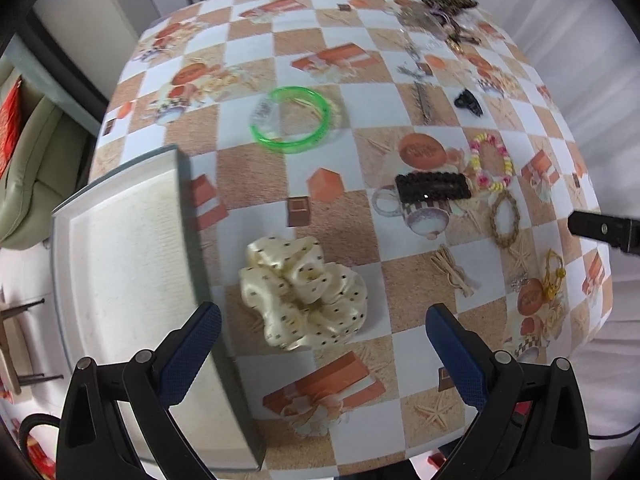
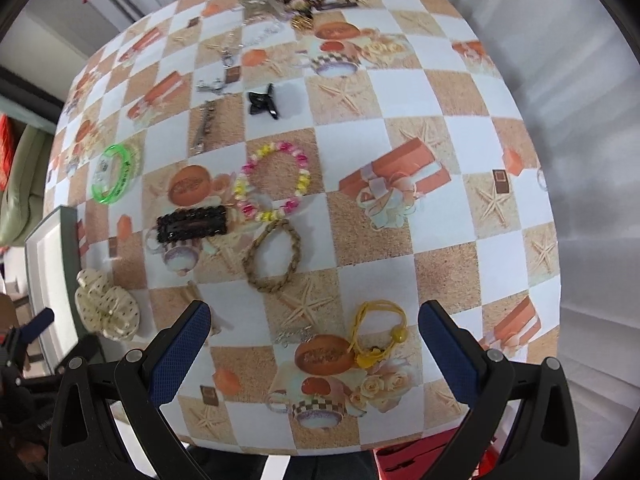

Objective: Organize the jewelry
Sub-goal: 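Grasp the cream polka-dot scrunchie with the left tool while the right tool grasps the beaded bracelet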

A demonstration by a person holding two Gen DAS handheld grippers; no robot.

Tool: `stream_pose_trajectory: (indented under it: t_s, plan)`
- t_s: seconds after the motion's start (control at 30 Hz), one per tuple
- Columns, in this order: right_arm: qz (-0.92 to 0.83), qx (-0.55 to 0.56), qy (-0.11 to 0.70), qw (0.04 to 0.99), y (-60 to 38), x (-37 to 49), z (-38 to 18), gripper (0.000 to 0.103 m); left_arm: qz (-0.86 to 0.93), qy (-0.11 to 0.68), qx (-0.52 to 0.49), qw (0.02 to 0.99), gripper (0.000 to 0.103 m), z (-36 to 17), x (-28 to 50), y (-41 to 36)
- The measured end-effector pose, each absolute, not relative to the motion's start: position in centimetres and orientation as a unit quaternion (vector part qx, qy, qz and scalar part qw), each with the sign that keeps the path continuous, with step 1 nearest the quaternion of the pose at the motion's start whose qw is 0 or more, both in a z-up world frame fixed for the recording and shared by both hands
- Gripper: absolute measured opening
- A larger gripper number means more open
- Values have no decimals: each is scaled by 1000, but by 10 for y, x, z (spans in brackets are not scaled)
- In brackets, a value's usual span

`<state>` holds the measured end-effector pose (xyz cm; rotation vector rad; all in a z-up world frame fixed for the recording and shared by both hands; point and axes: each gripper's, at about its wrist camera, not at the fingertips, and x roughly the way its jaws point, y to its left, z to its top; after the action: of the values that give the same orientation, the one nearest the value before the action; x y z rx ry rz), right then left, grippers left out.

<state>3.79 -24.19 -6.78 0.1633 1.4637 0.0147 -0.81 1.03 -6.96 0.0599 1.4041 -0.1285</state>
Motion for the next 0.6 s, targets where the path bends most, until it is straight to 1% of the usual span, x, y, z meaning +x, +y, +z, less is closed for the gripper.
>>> stream_pose_trajectory:
  t_s: [0.4, 0.6]
  plan:
    - [18, 101, 673, 732, -237, 91, -111, 103, -36, 669, 54, 741, 103, -120, 6, -4]
    - [3, 89, 667, 739, -230, 119, -130, 102, -18, 683, 38, 730, 103, -139, 12, 3]
